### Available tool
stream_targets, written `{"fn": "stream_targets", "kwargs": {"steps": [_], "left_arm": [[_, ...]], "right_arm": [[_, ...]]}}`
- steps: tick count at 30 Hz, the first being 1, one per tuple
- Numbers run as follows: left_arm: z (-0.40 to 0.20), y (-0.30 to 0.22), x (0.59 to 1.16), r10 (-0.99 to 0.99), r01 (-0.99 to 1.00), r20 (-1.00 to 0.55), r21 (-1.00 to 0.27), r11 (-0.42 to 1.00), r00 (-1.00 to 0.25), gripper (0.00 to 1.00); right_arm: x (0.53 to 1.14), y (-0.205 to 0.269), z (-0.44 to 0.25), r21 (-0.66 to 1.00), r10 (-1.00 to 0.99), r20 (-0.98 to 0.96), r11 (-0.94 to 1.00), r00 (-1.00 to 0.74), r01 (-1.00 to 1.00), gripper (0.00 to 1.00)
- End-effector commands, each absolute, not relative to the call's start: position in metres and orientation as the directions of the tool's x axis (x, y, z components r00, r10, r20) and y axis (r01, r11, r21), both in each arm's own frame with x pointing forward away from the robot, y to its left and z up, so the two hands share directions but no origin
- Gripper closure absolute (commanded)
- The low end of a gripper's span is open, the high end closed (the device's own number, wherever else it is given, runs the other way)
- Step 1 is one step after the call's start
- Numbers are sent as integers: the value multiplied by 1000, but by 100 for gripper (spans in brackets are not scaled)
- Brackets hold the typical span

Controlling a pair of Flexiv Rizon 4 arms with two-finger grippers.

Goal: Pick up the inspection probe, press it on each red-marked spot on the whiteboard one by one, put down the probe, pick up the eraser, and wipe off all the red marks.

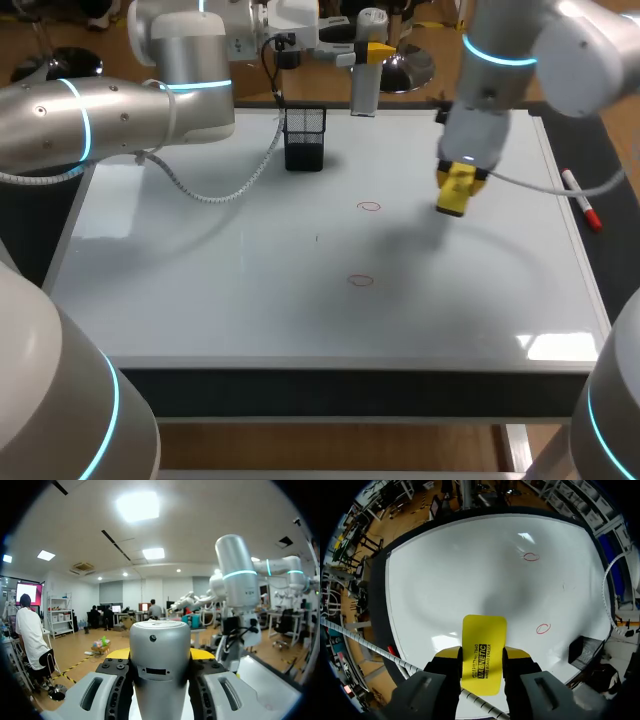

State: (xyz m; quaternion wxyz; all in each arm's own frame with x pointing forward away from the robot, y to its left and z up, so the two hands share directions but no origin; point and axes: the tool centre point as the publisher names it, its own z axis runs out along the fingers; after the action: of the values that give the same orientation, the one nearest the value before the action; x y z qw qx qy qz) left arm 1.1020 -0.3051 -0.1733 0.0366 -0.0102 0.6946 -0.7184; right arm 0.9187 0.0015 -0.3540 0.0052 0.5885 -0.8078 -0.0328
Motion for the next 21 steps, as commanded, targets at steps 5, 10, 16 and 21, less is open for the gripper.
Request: {"fn": "stream_targets", "kwargs": {"steps": [5, 10, 16, 21], "left_arm": [[-172, -305, 1103, -65, 37, -35, -999, -31, -997, 100], [-172, -305, 1103, -65, 37, -35, -999, -31, -997, 100], [-172, -305, 1103, -65, 37, -35, -999, -31, -997, 100], [-172, -305, 1103, -65, 37, -35, -999, -31, -997, 100]], "right_arm": [[947, 67, -371, 88, -977, 111, 192, -182, -977, 100], [951, 92, -373, 81, -986, 110, 131, -121, -988, 100], [951, 113, -378, 77, -991, 119, 72, -63, -994, 100], [951, 126, -382, 71, -993, 114, 52, -43, -996, 100]]}}
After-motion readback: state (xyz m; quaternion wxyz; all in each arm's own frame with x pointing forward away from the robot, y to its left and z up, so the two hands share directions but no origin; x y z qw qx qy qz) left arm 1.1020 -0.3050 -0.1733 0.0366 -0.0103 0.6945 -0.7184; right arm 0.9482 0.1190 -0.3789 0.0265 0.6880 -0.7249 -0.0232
